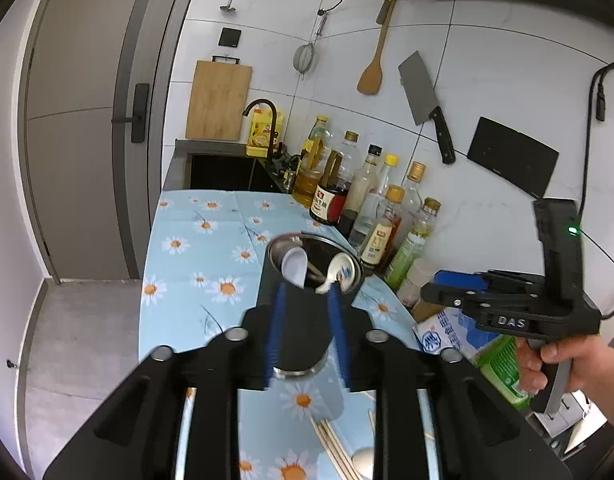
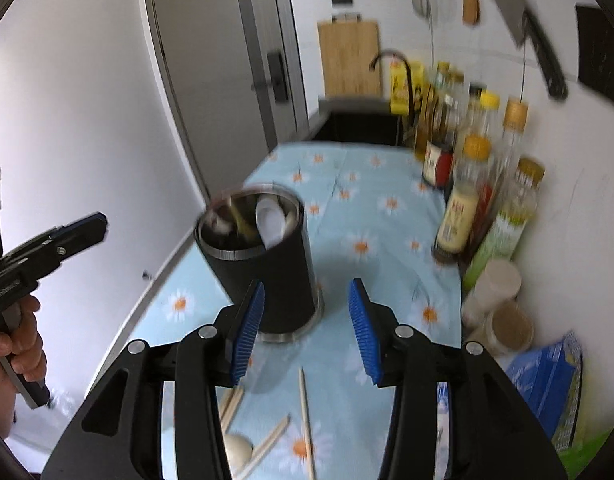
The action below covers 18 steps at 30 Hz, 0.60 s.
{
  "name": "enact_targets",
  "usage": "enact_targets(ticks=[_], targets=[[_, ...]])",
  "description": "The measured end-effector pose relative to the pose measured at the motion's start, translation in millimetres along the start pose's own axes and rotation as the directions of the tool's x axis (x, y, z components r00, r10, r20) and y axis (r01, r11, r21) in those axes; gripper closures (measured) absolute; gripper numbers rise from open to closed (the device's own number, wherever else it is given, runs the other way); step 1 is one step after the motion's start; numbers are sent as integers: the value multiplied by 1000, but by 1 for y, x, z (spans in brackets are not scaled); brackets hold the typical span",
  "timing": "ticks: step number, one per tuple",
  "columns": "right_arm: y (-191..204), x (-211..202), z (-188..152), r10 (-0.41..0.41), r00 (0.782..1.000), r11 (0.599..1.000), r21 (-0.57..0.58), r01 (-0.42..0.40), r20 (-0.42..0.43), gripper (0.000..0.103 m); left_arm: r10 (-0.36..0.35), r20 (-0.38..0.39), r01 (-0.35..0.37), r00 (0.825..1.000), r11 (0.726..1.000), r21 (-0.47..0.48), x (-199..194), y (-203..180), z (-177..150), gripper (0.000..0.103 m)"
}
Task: Organize utensils
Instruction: 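Grasp a single wooden chopstick with the right gripper while the left gripper approaches the beige spoon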
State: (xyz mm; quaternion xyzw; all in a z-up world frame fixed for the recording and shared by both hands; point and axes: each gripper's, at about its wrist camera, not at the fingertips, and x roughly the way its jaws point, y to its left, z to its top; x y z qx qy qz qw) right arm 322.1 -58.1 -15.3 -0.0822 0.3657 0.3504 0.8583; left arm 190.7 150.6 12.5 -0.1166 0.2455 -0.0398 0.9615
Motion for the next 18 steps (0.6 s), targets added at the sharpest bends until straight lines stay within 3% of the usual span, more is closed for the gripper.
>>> enact_targets(ticks=[5, 8, 12, 13, 18], targets=[[-1, 26, -15, -9, 984, 1000, -2, 9, -179, 58, -27, -54, 24, 998, 998, -59, -5, 3, -25, 79], [4, 49, -24, -6, 955, 1000, -12, 3, -297, 58, -20, -82, 14, 996, 998, -68, -9, 2, -40, 79], [11, 84, -38, 4, 887, 1000, -12, -11, -463, 58, -19, -125, 9, 992, 997, -79, -15, 2, -60, 79], [12, 95, -43, -5, 861, 1000, -12, -2, -509, 58, -15, -139, 5, 990, 997, -75, -16, 2, -67, 79], [11, 130, -62, -28, 764, 1000, -15, 23, -645, 65, -26, -206, 9, 978, 996, -84, -16, 2, -93, 79]])
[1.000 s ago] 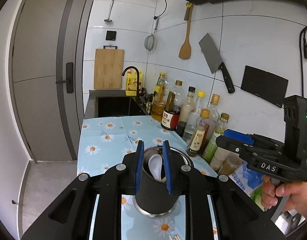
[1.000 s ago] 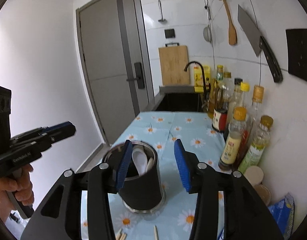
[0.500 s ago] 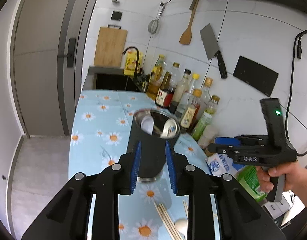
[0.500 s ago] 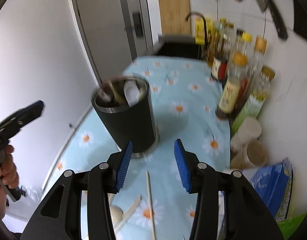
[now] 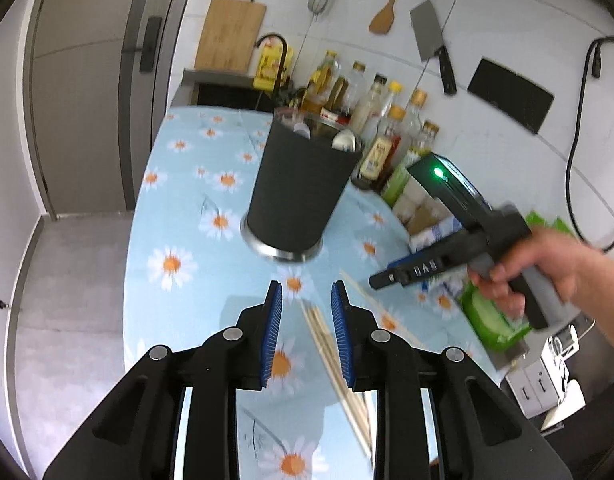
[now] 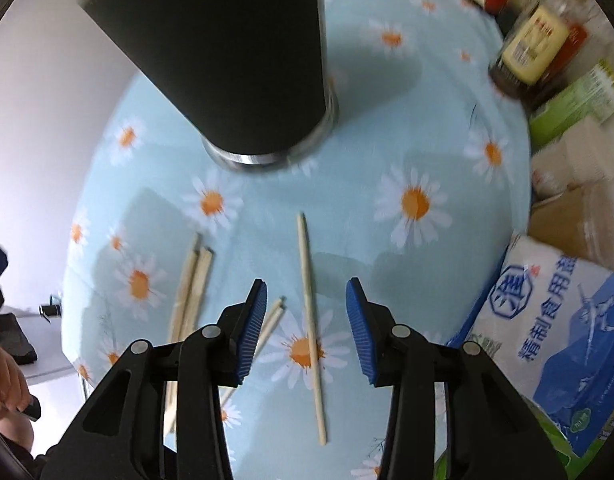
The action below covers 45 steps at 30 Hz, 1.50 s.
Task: Organize utensils
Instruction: 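Grasp a single wooden chopstick with the right gripper while the left gripper approaches the beige spoon, then grasp the beige spoon handle with the left gripper while the right gripper holds the chopstick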
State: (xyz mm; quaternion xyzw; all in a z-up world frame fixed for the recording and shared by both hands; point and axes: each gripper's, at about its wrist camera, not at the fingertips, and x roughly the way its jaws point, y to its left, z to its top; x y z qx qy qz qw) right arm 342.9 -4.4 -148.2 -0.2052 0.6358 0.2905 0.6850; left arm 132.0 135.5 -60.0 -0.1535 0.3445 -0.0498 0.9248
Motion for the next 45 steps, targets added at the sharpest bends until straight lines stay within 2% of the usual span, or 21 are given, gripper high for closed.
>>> enact_targets(ticks=[6, 13, 18, 24, 28, 31, 35, 40, 43, 45], targets=[[2, 26, 1, -22, 992, 1000, 5, 23, -121, 73, -21, -79, 20, 997, 1000, -22, 10, 4, -28, 79], [11, 50, 3, -45, 980, 999, -1, 45, -193, 86, -55, -157, 53, 986, 998, -15, 20, -1, -51, 79], [18, 59, 3, -90, 978, 996, -8, 90, -187, 97, -70, -202, 69, 977, 998, -13, 25, -4, -60, 79], [25, 62, 4, -90, 980, 996, -4, 91, -176, 97, -57, -257, 58, 965, 998, -7, 34, -11, -65, 79], [11, 46, -4, -42, 987, 999, 24, 47, -158, 97, -62, -302, 65, 951, 998, -2, 41, -20, -65, 79], [2, 29, -12, 17, 994, 999, 47, -11, -109, 98, -64, -332, 69, 941, 998, 2, 47, -28, -63, 79], [-4, 8, -24, 108, 993, 992, 67, -105, -37, 97, -52, -394, 71, 918, 997, 36, 61, -43, -62, 78], [-13, -12, -45, 228, 972, 969, 78, -233, 59, 97, -18, -474, 52, 880, 997, 59, 84, -56, -58, 78], [-18, -21, -60, 286, 954, 952, 82, -294, 94, 97, -3, -506, 42, 863, 997, 67, 96, -60, -55, 78], [-22, -27, -69, 311, 944, 943, 86, -321, 112, 97, 19, -536, 27, 844, 997, 78, 107, -62, -55, 78]])
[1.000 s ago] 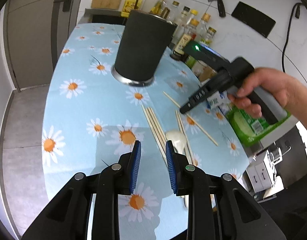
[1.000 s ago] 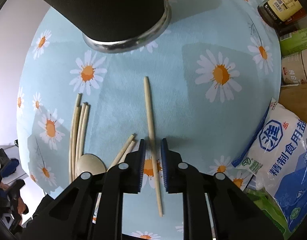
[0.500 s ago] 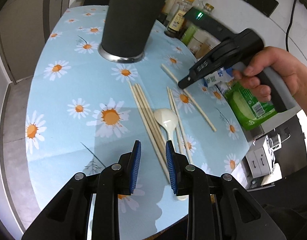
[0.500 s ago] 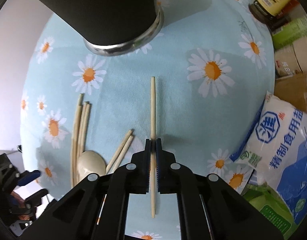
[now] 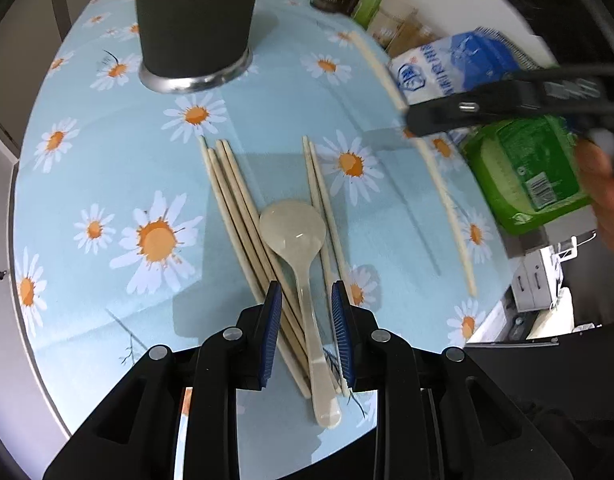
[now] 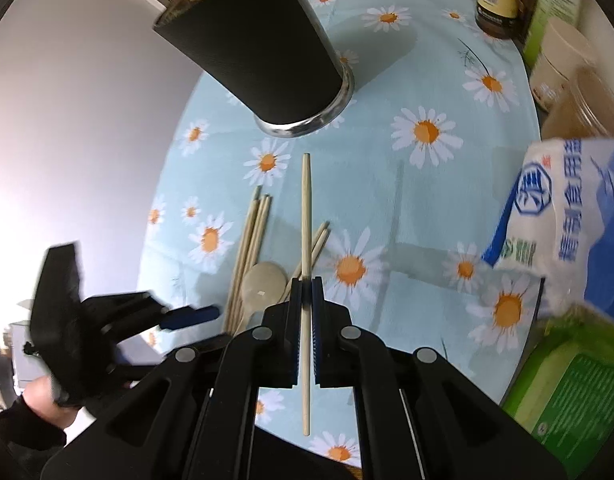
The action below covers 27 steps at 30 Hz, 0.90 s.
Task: Organize utensils
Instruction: 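Grasp the beige spoon handle with the left gripper while the right gripper holds the chopstick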
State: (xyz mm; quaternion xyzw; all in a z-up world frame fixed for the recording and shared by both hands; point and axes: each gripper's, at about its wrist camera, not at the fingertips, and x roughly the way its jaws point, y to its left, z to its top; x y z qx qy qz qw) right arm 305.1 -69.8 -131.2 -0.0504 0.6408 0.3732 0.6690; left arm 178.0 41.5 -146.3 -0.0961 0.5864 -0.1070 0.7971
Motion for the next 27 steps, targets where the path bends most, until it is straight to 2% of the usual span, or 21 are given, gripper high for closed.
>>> enact_targets(ticks=[3, 13, 20, 24, 27], targets=[[0, -3, -10, 52, 998, 999, 4, -52, 34, 97, 27, -36, -27, 999, 1000, -2, 9, -2, 5, 78], [-20, -20, -32, 140, 989, 990, -6, -140, 56, 97, 113, -83, -113, 990, 994, 8, 20, -9, 19, 78], [-22, -18, -36, 192, 979, 981, -23, -191, 64, 97, 190, -106, -188, 976, 982, 33, 26, -16, 28, 79], [-25, -13, -39, 219, 974, 976, -22, -218, 53, 97, 227, -114, -223, 967, 974, 47, 30, -24, 29, 80], [-25, -12, -39, 219, 974, 976, -26, -218, 52, 97, 252, -108, -247, 962, 967, 56, 33, -29, 30, 88]])
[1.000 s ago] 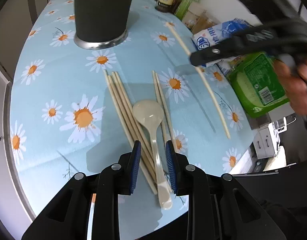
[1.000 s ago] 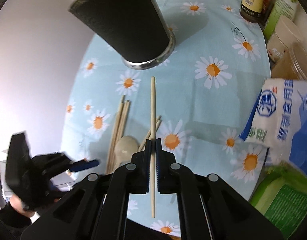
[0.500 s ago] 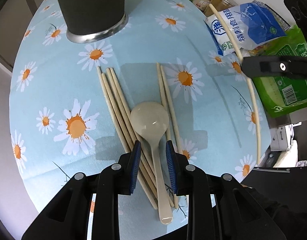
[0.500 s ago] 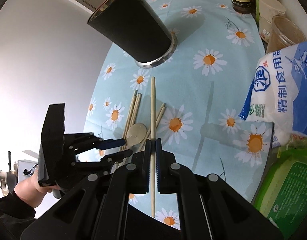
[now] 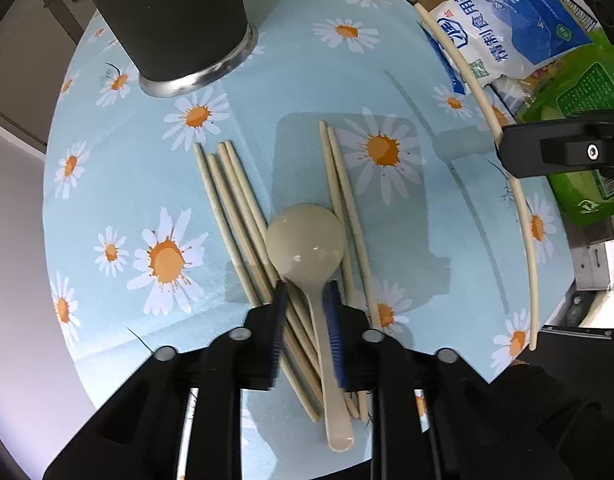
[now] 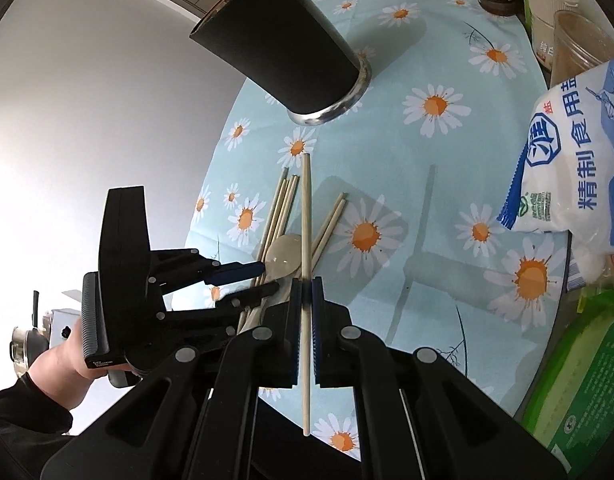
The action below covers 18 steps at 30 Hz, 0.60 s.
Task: Organize utensils
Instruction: 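Grasp the beige spoon handle with the left gripper while the right gripper holds the chopstick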
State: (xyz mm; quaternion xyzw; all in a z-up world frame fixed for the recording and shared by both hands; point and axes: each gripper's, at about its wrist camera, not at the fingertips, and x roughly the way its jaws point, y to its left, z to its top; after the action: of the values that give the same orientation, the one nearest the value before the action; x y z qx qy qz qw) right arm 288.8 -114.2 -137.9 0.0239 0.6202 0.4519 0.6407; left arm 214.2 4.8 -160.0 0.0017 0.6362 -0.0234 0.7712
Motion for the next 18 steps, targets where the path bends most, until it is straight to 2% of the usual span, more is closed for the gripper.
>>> enact_targets(ticks=[5, 10, 18], targets=[[2, 1, 1, 4, 1000, 1000, -17, -4, -3, 97, 10, 3, -10, 1000, 1000, -5, 2, -5, 3, 93], [3, 3, 1, 5, 1000, 1000, -26, -6, -16, 97, 10, 17, -9, 1000, 999, -31, 0, 9, 1, 95], [-1, 10, 3, 19, 1000, 999, -44, -20, -20, 97, -15, 78, 20, 997, 997, -72, -13, 19, -8, 95]])
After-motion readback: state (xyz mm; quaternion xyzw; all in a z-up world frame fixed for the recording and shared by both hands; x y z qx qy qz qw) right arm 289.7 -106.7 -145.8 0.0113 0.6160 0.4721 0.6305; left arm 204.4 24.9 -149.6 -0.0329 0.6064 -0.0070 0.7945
